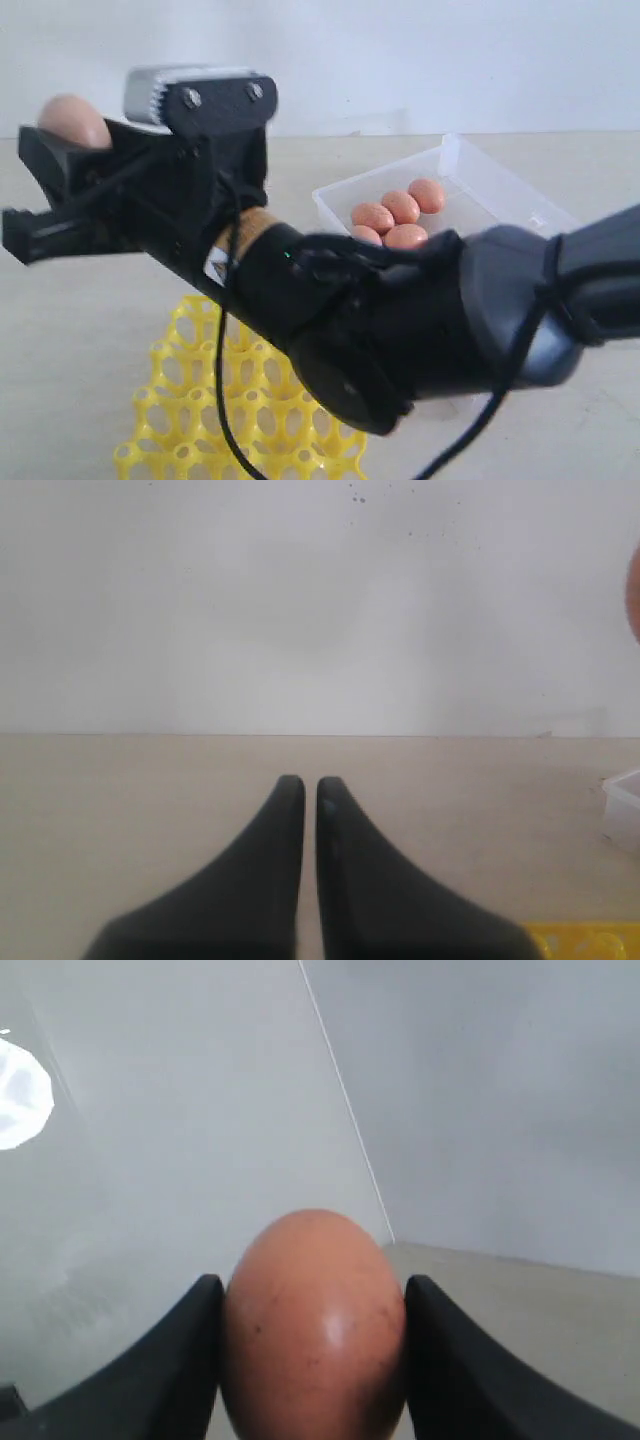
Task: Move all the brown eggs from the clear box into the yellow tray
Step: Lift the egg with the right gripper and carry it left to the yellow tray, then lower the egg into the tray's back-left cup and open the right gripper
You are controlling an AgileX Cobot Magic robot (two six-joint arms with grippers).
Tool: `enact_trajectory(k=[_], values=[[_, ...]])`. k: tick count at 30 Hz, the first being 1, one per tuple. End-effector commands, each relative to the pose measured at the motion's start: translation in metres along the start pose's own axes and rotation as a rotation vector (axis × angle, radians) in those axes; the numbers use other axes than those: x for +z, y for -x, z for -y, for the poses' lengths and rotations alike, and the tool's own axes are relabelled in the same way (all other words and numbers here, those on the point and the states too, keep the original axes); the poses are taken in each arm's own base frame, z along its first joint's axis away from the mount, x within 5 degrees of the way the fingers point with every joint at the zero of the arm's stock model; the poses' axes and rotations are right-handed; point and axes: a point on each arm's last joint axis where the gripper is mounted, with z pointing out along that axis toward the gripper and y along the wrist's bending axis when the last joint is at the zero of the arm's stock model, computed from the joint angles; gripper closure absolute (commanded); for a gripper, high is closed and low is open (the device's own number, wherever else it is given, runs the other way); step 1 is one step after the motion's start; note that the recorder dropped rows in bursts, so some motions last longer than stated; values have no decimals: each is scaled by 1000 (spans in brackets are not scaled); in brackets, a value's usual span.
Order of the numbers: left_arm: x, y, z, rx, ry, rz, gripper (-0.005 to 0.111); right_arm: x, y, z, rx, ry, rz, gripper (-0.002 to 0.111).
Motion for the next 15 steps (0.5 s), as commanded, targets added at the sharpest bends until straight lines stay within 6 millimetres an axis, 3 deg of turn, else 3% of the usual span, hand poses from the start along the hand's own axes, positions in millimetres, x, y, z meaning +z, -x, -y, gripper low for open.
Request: enact_trajectory(k=[1,7,15], values=[[0,2,0,-10,2,19,103,-28,-25,11,-82,-29,-119,108],[0,2,0,-10,2,19,103,-38,-62,28,-19,-199,-470,108],[0,2,0,-10,2,19,103,-17,-67,42,-61,-242,-456,108]])
